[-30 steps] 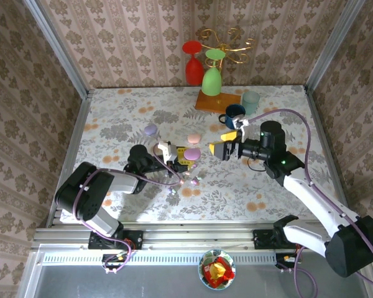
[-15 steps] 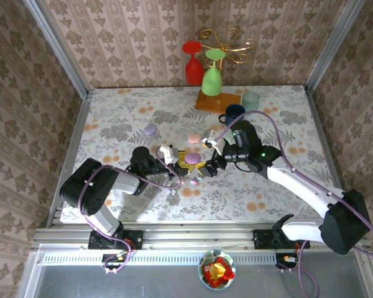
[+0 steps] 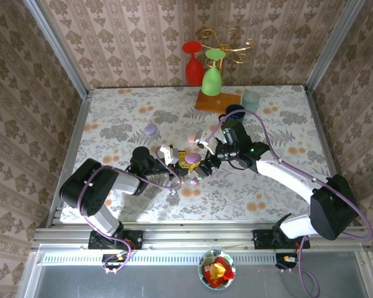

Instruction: Insert the wireless bluetooth earbuds into the charging case

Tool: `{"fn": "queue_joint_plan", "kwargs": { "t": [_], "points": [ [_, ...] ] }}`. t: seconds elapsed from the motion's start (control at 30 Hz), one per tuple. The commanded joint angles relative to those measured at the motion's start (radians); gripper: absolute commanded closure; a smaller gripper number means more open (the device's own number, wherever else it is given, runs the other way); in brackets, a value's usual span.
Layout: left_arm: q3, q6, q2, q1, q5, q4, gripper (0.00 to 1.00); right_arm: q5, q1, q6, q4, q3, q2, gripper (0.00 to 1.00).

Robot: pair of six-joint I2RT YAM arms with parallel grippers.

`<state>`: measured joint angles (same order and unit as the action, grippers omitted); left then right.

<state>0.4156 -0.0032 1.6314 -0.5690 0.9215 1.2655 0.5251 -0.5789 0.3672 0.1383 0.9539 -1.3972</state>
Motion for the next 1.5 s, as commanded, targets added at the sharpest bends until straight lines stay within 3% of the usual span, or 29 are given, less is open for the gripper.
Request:
{"fn": "queue_joint_plan", "kwargs": {
  "t": [0.0,0.2,0.6,0.83,1.03,1.27,1.47],
  "points": [
    [0.000,0.015,-0.023,-0.003,0.027,0.030,0.68,-0.052,0.002,-0.007,-0.056,0.029,-0.010,0.05],
    [0.002,0.013,-0.025,-0.007,0.034,0.029,0.68,-0.132,0.035,-0.070,-0.118,0.006,0.030,0.05],
    [-0.001,0.017,-0.028,-0.012,0.037,0.029,0.68,-0.123,0.051,-0.130,-0.177,0.006,0.057,0.06],
    [-0.006,0.023,-0.019,-0.006,0.018,0.029,0.68,-0.043,0.051,-0.163,-0.204,-0.012,0.117,0.05],
    [-0.011,0.010,-0.020,0.016,0.012,0.029,0.68,-0.172,0.066,-0.386,-0.363,-0.153,0.248,0.06],
    [-0.009,-0.032,-0.021,0.047,-0.001,0.029,0.68,-0.307,0.088,-0.760,-0.210,-0.190,0.294,0.15],
    [-0.021,-0.020,-0.034,0.059,-0.010,0.029,0.68,-0.286,0.119,-0.921,-0.148,-0.254,0.241,0.20]
  ]
}}
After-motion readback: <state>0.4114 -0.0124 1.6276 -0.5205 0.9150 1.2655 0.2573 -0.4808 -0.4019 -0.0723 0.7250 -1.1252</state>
